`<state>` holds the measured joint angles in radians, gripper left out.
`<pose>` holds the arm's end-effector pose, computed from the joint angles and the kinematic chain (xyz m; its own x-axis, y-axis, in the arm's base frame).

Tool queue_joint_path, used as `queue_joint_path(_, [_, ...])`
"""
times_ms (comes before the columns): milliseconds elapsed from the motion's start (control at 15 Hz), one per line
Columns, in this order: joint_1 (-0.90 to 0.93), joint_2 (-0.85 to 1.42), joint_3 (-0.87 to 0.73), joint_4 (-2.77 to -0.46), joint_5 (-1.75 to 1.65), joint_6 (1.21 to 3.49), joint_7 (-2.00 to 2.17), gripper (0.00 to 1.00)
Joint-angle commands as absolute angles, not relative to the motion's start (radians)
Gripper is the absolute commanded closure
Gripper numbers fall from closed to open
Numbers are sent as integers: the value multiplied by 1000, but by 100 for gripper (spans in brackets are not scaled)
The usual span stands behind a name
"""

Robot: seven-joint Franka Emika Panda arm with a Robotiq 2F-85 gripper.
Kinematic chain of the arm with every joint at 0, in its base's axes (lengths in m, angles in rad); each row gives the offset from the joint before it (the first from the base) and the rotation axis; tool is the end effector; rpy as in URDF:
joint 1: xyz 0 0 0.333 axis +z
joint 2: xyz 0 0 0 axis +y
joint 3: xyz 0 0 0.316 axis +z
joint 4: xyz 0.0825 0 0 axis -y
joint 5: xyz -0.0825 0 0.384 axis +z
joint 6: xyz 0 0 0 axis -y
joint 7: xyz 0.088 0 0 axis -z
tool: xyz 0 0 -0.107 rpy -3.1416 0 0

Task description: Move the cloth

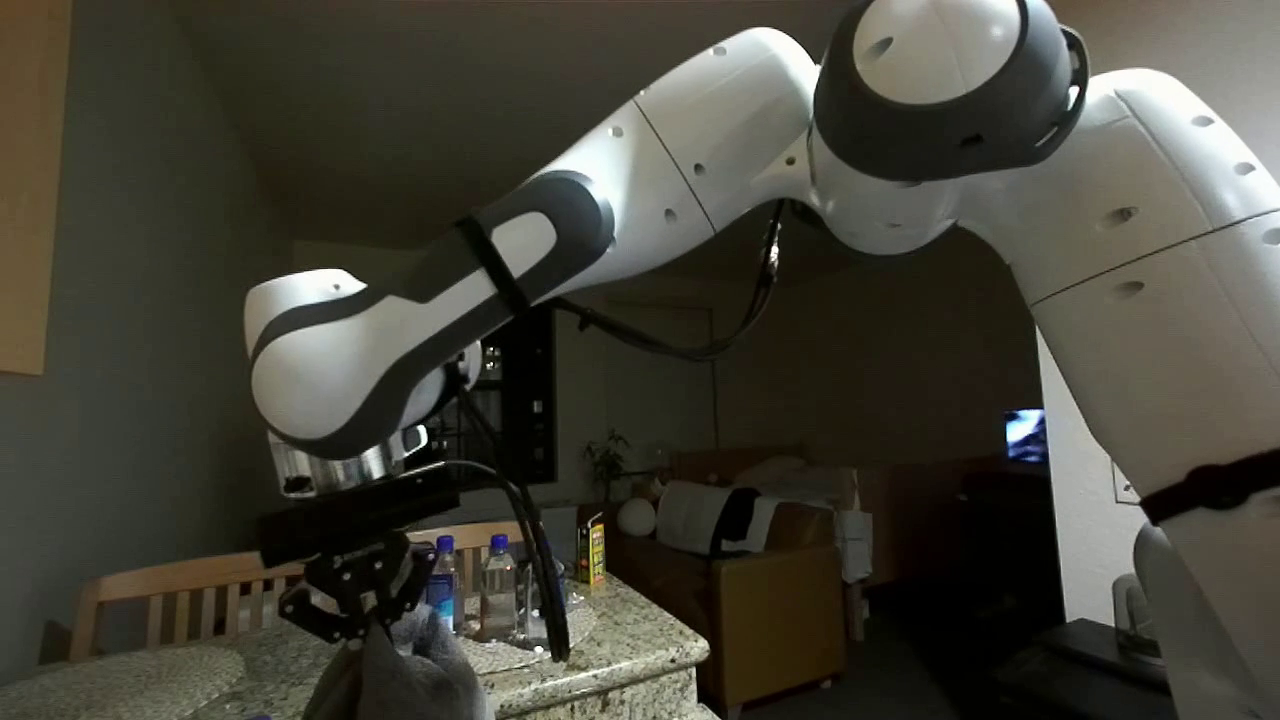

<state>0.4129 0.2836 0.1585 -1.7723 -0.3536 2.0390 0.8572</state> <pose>0.5469 0.3203 0.4030 0.9776 -0.1088 0.1799 -0.1443 -0.9697 0.1972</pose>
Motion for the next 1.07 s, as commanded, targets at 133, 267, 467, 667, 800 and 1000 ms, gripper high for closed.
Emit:
queue_joint_path(133, [323, 221, 164, -1762, -232, 2009, 654, 91])
queue_joint_path(267, [298, 209, 159, -1754, -202, 2001, 594, 91])
queue_joint_path(467, [266, 192, 149, -1750, -169, 1992, 512, 91])
queue_joint_path(667, [237, 170, 136, -1755, -145, 1978, 431, 91])
queue_joint_path(800, [218, 158, 129, -1758, -136, 1976, 379, 91])
queue_joint_path(1000, [191, 150, 123, -1756, -100, 1974, 293, 91])
